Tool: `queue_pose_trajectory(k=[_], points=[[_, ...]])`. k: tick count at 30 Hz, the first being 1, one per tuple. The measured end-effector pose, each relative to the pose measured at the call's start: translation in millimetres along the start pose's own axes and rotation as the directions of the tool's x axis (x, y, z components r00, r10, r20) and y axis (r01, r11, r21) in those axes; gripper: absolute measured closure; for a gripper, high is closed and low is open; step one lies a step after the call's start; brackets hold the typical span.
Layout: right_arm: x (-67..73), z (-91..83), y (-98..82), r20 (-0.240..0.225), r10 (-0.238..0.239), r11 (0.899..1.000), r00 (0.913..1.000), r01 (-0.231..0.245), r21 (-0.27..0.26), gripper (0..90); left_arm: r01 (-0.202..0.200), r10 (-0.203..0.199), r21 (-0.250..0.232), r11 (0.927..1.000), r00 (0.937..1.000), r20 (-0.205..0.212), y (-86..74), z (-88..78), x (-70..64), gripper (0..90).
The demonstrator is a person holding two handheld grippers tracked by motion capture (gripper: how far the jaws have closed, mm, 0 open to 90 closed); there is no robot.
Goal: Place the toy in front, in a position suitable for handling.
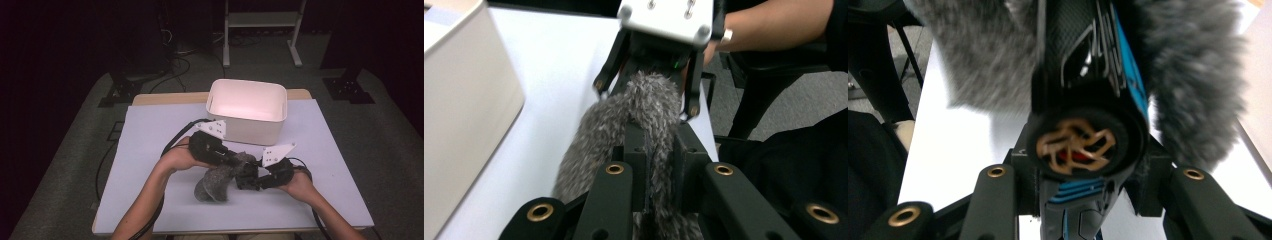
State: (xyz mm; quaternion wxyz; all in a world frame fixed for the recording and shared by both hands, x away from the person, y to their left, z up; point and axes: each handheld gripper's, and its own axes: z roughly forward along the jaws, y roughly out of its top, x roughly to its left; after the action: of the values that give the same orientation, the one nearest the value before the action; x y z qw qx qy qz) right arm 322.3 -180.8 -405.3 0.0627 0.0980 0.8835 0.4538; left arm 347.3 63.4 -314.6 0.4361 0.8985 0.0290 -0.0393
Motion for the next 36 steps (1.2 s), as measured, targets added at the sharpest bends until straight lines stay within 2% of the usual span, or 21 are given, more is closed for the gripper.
queue_pose_trajectory(k=[4,6,11,15,17,19,24,26,29,33,36], points=[[1.6,-1.1,-1.9,0.011,0.019,1.0,0.9998,-0.018,-0.012,55.4,0.031,-0.031,-0.001,0.9995,0.9995,0.01,-16.1,6.2,3.5,80.2],[2.2,1.0,-0.8,0.014,0.015,1.0,0.9998,-0.014,-0.012,55.5,0.048,-0.047,-0.027,0.9985,0.9986,0.022,-20.7,6.8,4.4,80.2],[2.7,5.8,5.7,0.015,0.018,1.0,0.9997,-0.018,0.002,55.6,0.044,-0.043,-0.041,0.9982,0.9988,0.023,-22.0,-0.1,4.9,80.2],[2.3,16.0,14.0,0.009,0.008,1.0,0.9999,-0.008,-0.002,55.6,0.048,-0.047,-0.037,0.9982,0.9989,0.003,-23.6,-8.9,4.1,79.9],[1.8,21.1,17.3,-0.009,0.021,1.0,0.9997,-0.021,-0.012,55.7,0.051,-0.051,-0.037,0.998,0.9987,-0.003,-24.9,-14.0,2.9,79.9],[2.3,24.0,19.6,-0.012,0.016,1.0,0.9998,-0.017,-0.013,55.7,0.044,-0.044,-0.034,0.9985,0.999,-0.011,-25.2,-19.4,1.7,79.9],[2.8,38.8,33.4,-0.052,0.013,0.999,0.9985,-0.015,-0.032,55.6,0.041,-0.042,-0.042,0.9983,0.9988,-0.026,-27.0,-29.0,-1.5,79.9],[2.3,43.6,34.9,-0.056,0.011,1.0,0.9983,-0.011,0.001,55.4,0.047,-0.048,-0.021,0.9987,0.9985,-0.028,-30.4,-26.2,-0.5,79.9],[1.5,39.5,33.9,-0.056,0.023,1.0,0.9982,-0.023,0.011,53.9,0.057,-0.058,-0.054,0.9969,0.9982,-0.014,-32.5,-22.3,1.8,79.9],[2.1,23.2,35.4,-0.033,0.015,1.0,0.9993,-0.015,-0.01,56.5,0.048,-0.048,-0.054,0.9974,0.9988,-0.011,-28.0,-18.0,2.9,79.9],[2.3,14.7,33.9,-0.02,0.0,1.0,0.9998,0.001,0.011,57.2,0.05,-0.05,-0.04,0.998,0.9987,-0.011,-27.5,-12.4,4.2,79.9]])
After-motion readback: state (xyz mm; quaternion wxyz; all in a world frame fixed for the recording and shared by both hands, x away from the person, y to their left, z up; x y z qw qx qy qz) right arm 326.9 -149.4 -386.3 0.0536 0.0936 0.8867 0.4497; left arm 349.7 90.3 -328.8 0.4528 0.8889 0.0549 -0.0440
